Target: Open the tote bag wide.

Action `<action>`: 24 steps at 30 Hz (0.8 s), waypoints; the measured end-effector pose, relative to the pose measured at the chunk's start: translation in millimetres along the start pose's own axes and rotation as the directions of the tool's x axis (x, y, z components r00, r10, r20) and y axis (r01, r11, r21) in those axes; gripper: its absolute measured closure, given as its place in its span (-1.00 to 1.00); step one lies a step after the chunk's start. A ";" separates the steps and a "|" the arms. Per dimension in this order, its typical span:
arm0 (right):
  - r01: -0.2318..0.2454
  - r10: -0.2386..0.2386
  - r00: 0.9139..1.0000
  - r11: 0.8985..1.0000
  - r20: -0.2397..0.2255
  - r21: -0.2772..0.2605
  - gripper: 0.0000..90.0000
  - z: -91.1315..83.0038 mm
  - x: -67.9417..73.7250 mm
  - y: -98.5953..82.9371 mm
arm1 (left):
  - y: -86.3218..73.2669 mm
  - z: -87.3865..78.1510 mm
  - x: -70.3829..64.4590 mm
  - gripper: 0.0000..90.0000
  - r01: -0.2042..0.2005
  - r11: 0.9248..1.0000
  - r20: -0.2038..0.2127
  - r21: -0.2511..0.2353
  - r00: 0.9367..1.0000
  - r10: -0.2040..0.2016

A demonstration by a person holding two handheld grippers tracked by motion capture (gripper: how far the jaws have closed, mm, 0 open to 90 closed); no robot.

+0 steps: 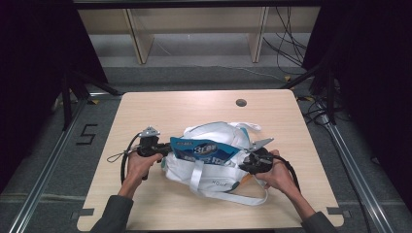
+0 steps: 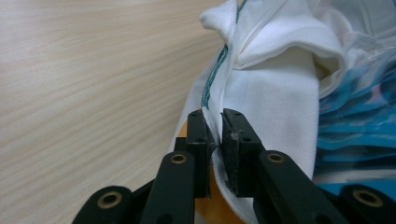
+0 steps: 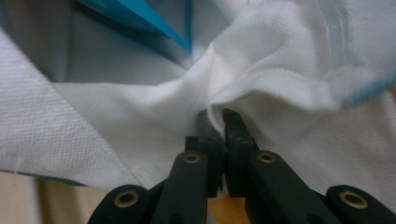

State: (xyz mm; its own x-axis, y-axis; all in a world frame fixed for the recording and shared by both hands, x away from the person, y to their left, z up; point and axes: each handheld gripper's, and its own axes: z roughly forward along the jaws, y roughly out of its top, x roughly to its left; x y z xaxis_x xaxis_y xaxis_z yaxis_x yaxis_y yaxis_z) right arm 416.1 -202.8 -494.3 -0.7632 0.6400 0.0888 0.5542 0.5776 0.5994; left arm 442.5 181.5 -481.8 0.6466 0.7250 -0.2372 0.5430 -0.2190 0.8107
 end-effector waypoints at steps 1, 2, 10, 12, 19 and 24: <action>0.000 0.000 1.000 1.000 0.000 0.000 0.96 0.0 0.0 0.0 | -2.4 2.1 1.3 0.79 0.001 1.000 -0.003 0.009 1.000 -0.001; -0.009 0.008 1.000 1.000 -0.017 -0.007 0.96 2.1 -1.6 -0.4 | -5.3 4.5 3.7 0.79 0.009 1.000 -0.006 0.012 1.000 -0.009; -0.061 0.059 0.998 0.994 -0.027 -0.094 0.49 -23.0 -6.0 5.8 | -12.2 9.0 9.6 0.76 0.047 0.999 -0.029 0.028 0.999 -0.046; -0.054 0.053 0.999 0.992 -0.011 -0.118 0.36 -32.2 -4.4 7.8 | -12.4 9.2 9.9 0.74 0.049 0.998 -0.028 0.028 0.998 -0.048; 0.045 -0.049 0.999 0.969 -0.014 -0.242 0.16 -78.5 21.3 22.8 | -11.5 9.6 10.4 0.66 0.055 0.998 -0.042 0.022 0.998 -0.054; 0.163 -0.168 0.986 0.968 -0.009 -0.192 0.13 -66.3 34.9 25.5 | -12.2 9.1 12.2 0.61 0.069 0.998 -0.035 0.016 0.997 -0.068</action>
State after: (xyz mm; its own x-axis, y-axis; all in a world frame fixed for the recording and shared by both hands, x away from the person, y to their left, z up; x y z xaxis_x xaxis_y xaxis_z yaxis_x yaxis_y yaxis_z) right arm 381.5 -199.3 -423.2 -0.8485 0.5291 -0.0062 0.3478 0.5664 0.7471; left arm 448.7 187.1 -499.4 0.5888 0.7609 -0.2728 0.5945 -0.1790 0.7839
